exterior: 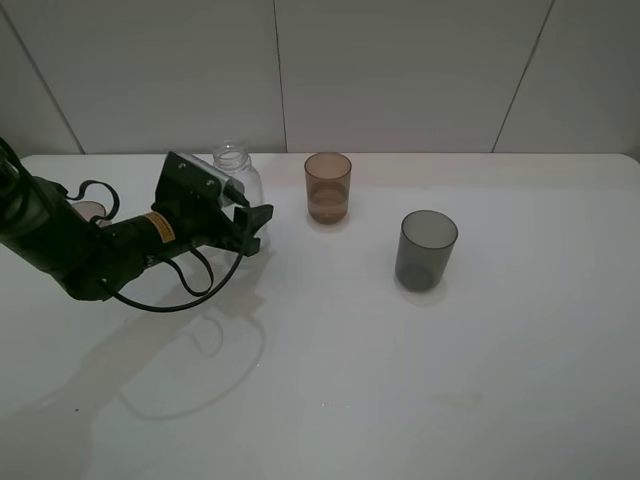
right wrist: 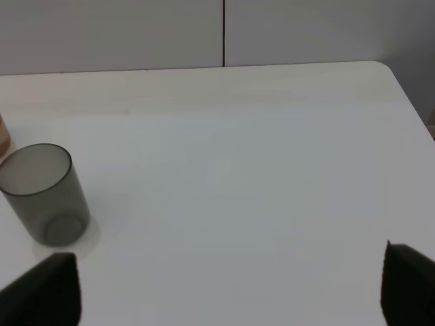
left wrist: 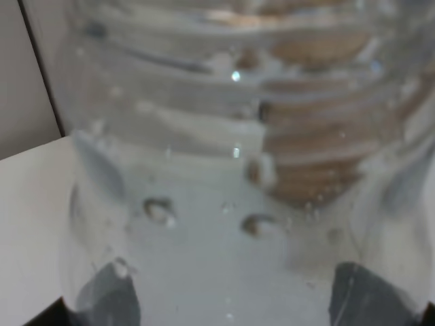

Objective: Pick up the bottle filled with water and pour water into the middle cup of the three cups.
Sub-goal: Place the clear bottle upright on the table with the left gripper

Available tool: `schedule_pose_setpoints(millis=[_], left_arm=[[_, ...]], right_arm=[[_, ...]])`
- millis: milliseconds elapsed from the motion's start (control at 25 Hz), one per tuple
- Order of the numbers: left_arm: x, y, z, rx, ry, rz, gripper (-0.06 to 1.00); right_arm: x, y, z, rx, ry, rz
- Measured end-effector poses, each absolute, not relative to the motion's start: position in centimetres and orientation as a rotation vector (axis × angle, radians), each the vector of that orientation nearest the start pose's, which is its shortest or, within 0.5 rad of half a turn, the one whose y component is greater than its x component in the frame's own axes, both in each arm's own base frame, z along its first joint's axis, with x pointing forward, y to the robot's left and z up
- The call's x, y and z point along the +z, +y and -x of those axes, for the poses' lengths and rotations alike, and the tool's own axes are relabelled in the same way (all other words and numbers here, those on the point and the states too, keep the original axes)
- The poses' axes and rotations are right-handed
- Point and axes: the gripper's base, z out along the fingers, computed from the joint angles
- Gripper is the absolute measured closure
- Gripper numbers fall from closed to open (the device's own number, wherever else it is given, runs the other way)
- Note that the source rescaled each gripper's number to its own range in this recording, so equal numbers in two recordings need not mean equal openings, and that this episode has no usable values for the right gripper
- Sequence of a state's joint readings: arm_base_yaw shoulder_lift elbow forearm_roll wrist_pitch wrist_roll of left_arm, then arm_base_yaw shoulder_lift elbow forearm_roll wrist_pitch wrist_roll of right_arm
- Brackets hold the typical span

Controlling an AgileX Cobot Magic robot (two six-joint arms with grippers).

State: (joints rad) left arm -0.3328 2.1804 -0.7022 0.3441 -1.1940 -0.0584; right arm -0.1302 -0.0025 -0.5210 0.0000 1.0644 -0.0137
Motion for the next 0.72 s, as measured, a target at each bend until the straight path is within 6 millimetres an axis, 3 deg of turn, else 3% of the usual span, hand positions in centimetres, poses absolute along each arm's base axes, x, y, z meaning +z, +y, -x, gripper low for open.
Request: schedule_pose_setpoints(millis=[720], left_arm=[[6.97,-13.47,-31.67,-0.457,1.734,-0.509,0.89]], right_arm=[[28.27,0.1,0.78,-0.091,2.022,-0.118]])
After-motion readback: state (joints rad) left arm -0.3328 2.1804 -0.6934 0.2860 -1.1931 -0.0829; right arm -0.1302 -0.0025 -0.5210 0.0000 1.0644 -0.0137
